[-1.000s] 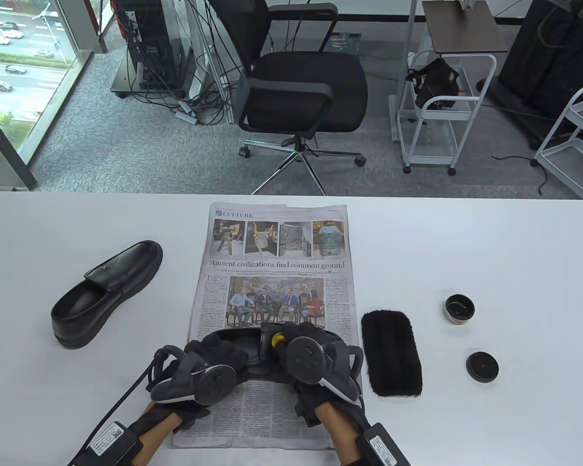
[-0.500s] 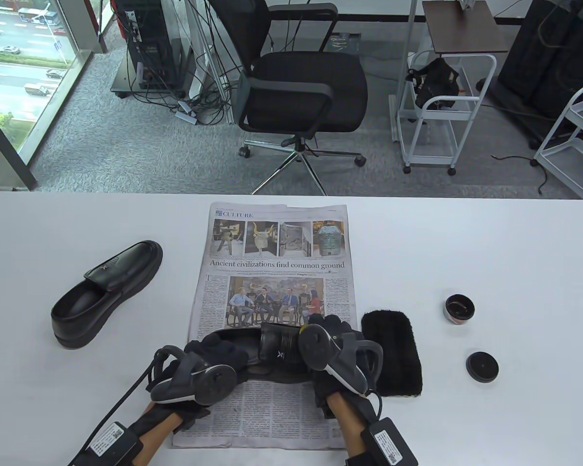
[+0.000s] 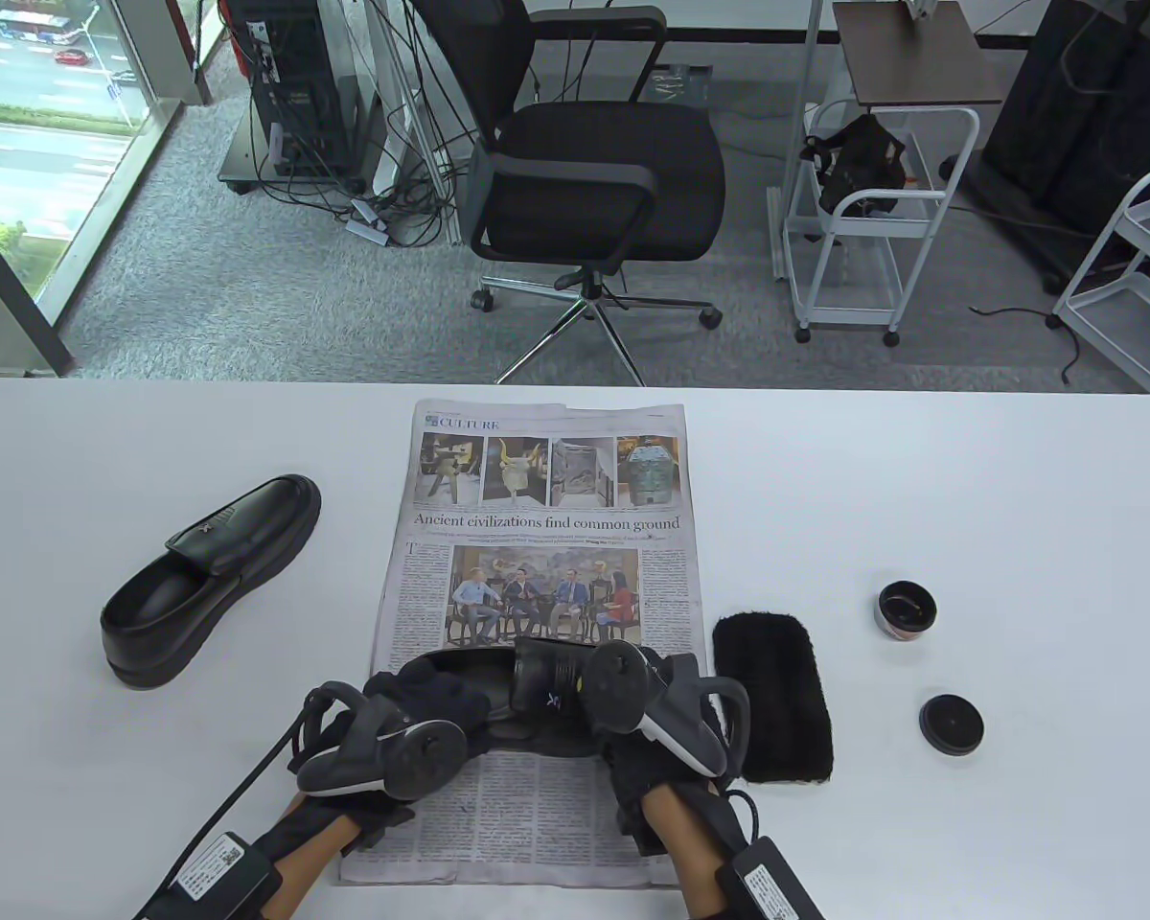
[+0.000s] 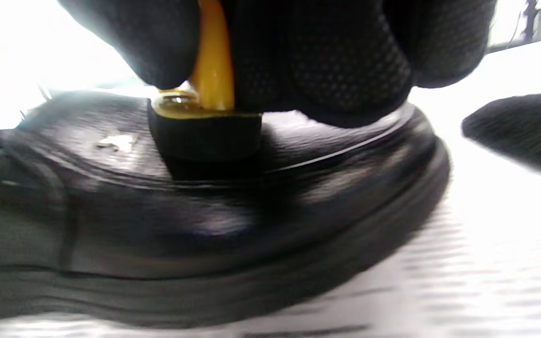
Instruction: Dip and apply built-in sponge shoe polish on shoes
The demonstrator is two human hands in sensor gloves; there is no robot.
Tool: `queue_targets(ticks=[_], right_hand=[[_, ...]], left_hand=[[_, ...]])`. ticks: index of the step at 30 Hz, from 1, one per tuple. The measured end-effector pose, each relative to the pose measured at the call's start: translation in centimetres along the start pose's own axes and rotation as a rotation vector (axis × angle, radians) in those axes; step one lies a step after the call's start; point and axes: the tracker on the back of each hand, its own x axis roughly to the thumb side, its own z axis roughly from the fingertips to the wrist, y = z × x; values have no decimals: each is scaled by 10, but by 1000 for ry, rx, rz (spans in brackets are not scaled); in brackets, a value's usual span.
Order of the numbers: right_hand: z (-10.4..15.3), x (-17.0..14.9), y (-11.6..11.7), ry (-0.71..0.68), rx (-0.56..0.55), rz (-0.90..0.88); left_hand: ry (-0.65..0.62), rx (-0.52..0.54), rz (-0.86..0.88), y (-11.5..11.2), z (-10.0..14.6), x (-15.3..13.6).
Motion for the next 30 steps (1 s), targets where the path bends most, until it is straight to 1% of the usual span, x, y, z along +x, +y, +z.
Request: queue_targets(ticks=[2, 4, 8, 14, 19, 22, 25, 29, 30], right_hand=[[-1, 5, 3, -49, -17, -59], [-1, 7, 4, -62, -49, -68], [-3, 9, 5, -85, -150, -29], [-9, 2, 6, -55, -202, 62], [-11, -9, 4, 0, -195, 139], [-9, -19, -3, 41, -183, 171], [-7, -29, -6, 71, -130, 193], [-5, -29, -8, 76, -67, 147], [-5, -27, -7, 73, -66, 154]], left_hand=[[-1, 0, 0, 0, 0, 0], [-1, 0, 0, 0, 0, 0], [-1, 0, 0, 0, 0, 0], [0, 0, 0, 0, 0, 0], [1, 0, 0, 0, 0, 0], [2, 0, 0, 0, 0, 0], [1, -1, 0, 0, 0, 0], [1, 0, 1, 0, 0, 0], [1, 1, 1, 0, 0, 0]])
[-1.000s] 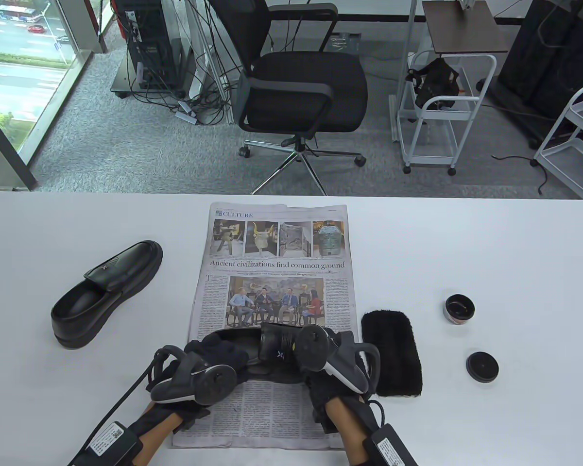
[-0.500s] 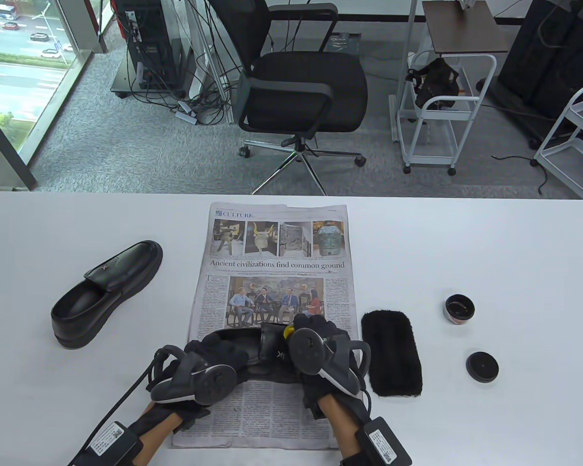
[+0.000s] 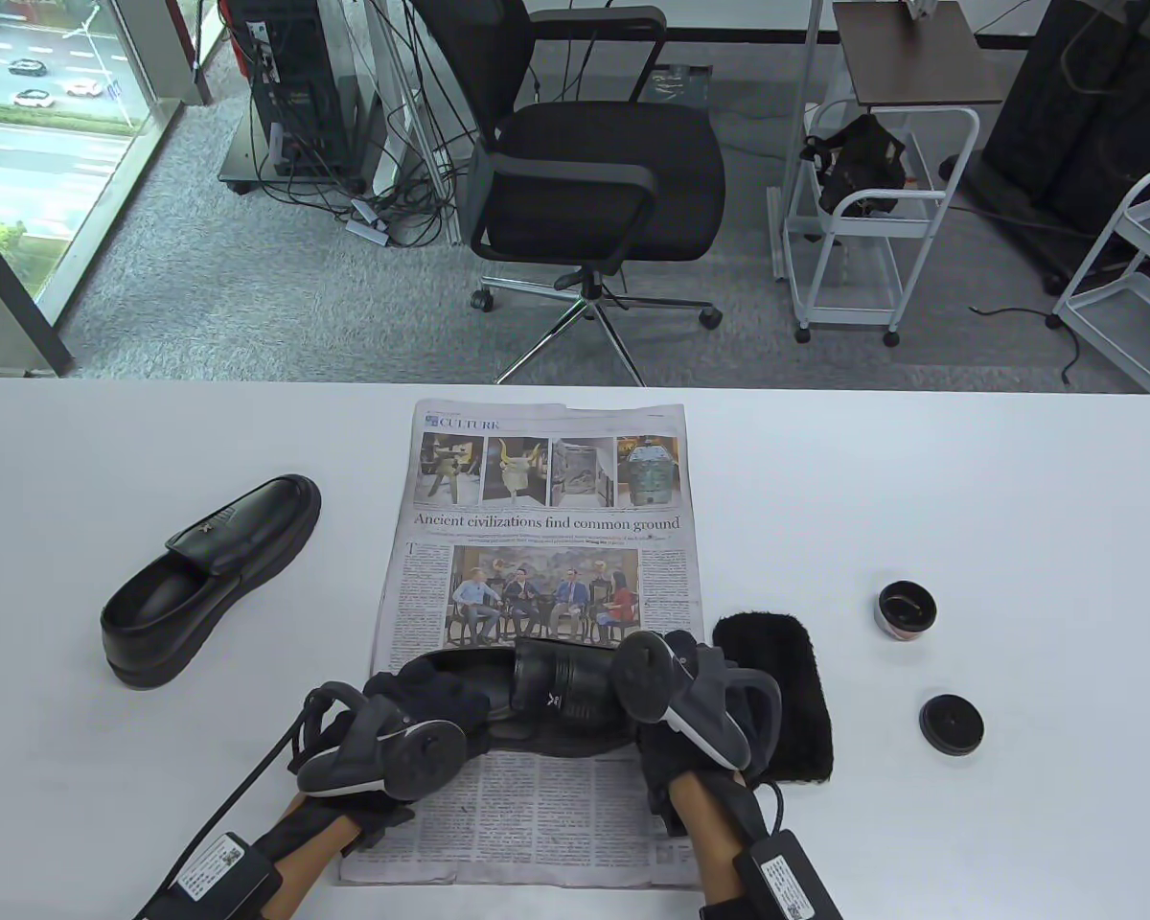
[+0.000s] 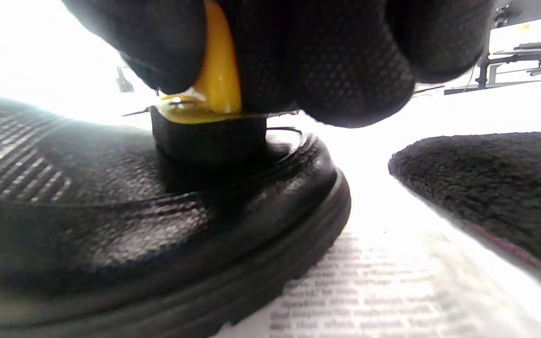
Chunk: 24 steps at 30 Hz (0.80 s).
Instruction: Dip and apply built-in sponge shoe polish on shoes
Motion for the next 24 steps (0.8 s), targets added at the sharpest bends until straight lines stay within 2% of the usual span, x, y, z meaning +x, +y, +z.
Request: queue_targets(ticks=[4, 9, 12, 15, 19, 24], right_hand=[[2, 9, -1, -27, 23, 31], [7, 24, 0, -88, 86, -120], [7, 33, 3, -181, 53, -180], [6, 39, 5, -231, -63, -195], [4, 40, 6, -238, -150, -167], [-6, 37, 7, -168, -169, -120]], left_hand=[[0, 0, 0, 0, 0, 0], [0, 0, 0, 0, 0, 0], [0, 0, 0, 0, 0, 0], [-2, 1, 0, 0, 0, 0], [-2, 1, 0, 0, 0, 0], [-5, 1, 2, 0, 0, 0]])
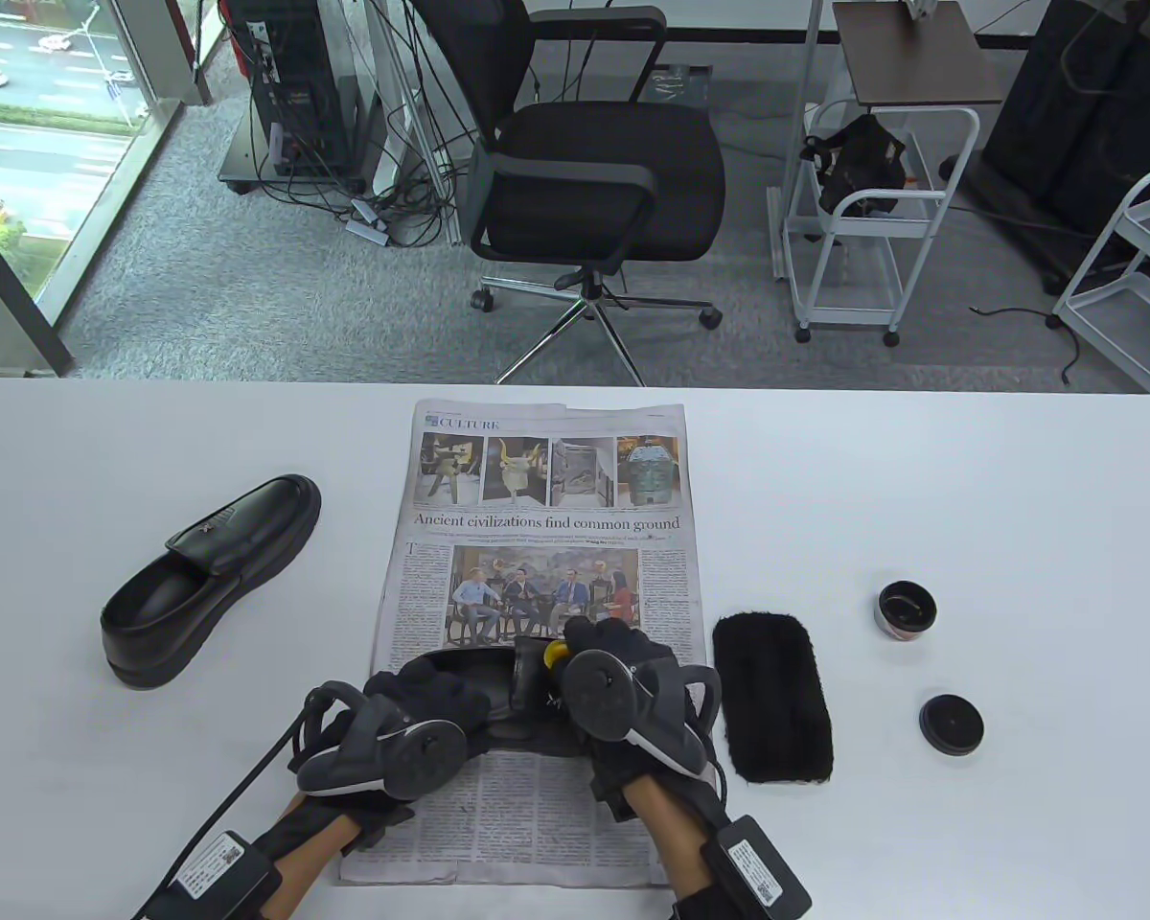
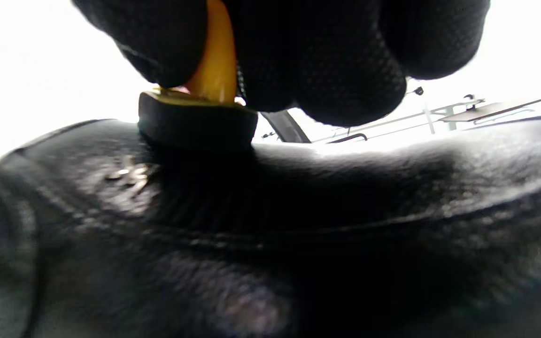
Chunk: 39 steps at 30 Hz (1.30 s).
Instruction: Dip and apply built-in sponge shoe polish on shoes
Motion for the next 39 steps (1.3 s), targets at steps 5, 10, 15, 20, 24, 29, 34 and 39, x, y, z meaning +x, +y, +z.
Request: queue_targets(ticks=[5, 10, 15, 20, 24, 29, 34, 39], right_hand=[[-4, -11, 0, 76, 21, 85], [-2, -27, -8, 187, 101, 121], [5, -35, -14, 212, 159, 145], [9, -28, -16, 202, 234, 163], [11, -15, -15, 167, 281, 158], [13, 1, -13, 129, 308, 83], [13, 12, -10, 49, 159, 3], [8, 9, -6, 44, 55, 42]], left_hand=[[1, -1, -1, 0, 0, 0], [1, -1, -1, 0, 0, 0], [1, -1, -2, 0, 1, 0], [3, -1, -2, 0, 1, 0], [3, -1, -2, 0, 1, 0], [3, -1, -2, 0, 0, 0], [2, 0, -2, 0, 0, 0], [2, 0, -1, 0, 0, 0]])
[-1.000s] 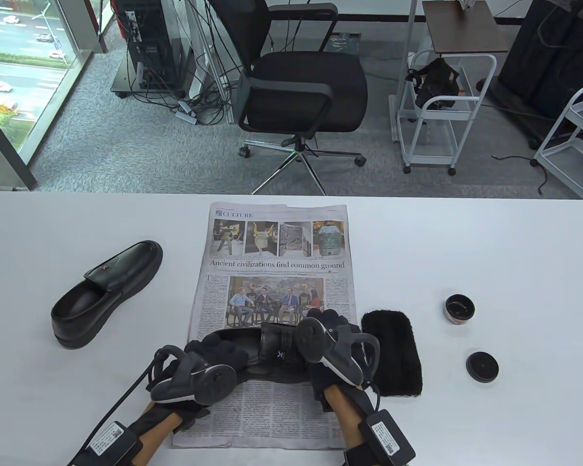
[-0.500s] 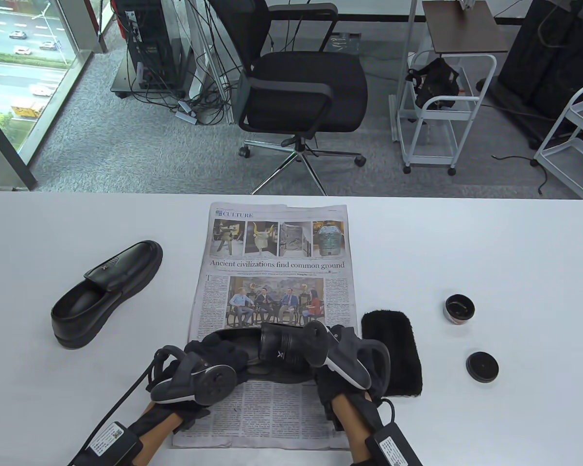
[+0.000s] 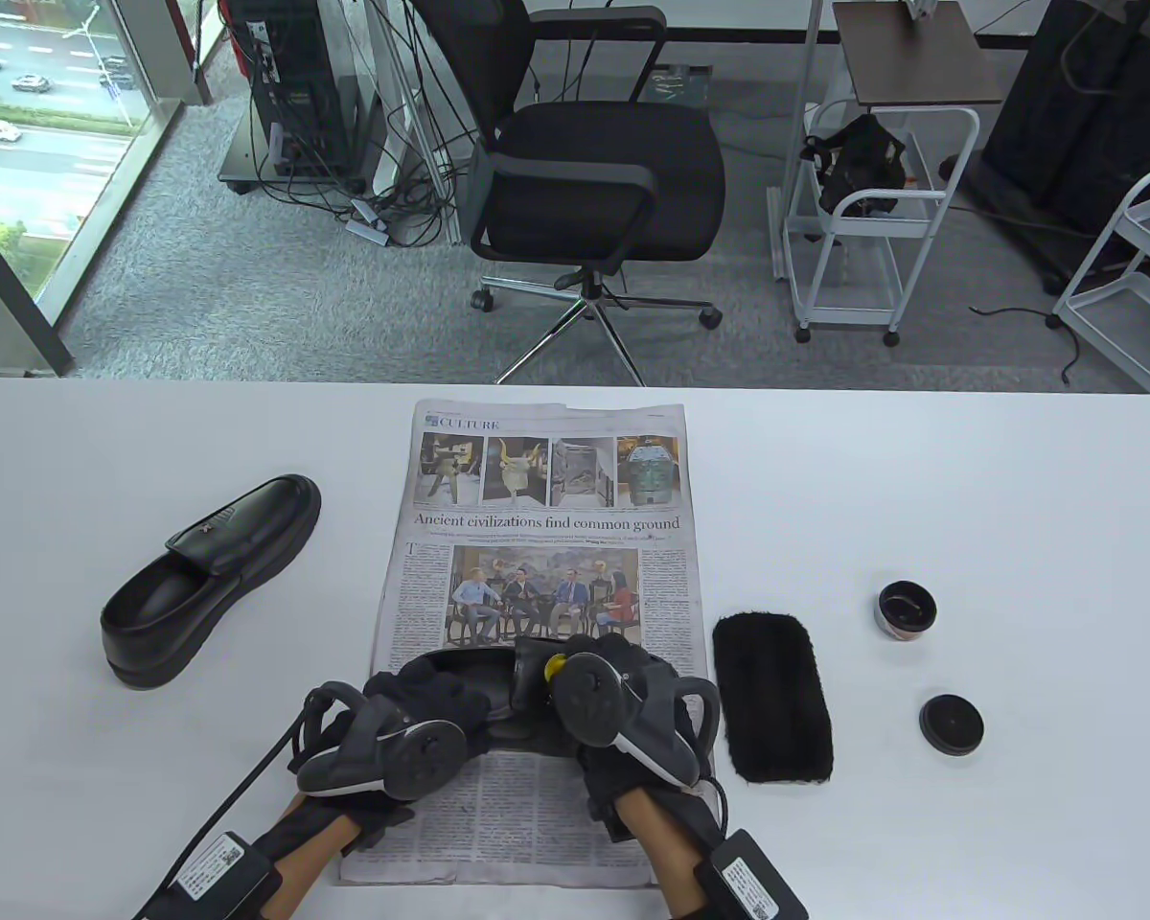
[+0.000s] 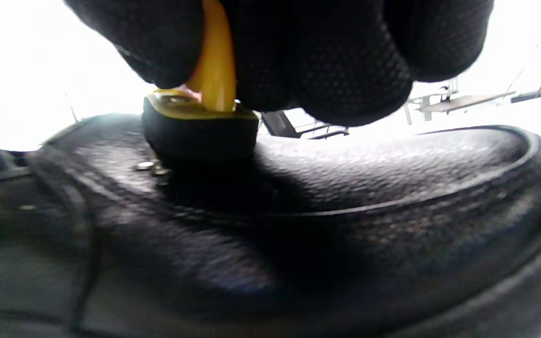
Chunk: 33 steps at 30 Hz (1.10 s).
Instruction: Dip and apply built-in sponge shoe polish on shoes
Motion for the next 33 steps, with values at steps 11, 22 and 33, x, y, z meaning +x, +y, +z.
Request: queue_targets(ticks=[11, 22, 33], right_hand=[[-4, -28, -2, 159, 42, 125], [4, -18, -6, 184, 179, 173], [7, 8, -5, 20, 100, 35]], left_hand=[[-1, 0, 1, 0, 0, 0], [-1, 0, 1, 0, 0, 0], [-1, 1, 1, 0, 0, 0]])
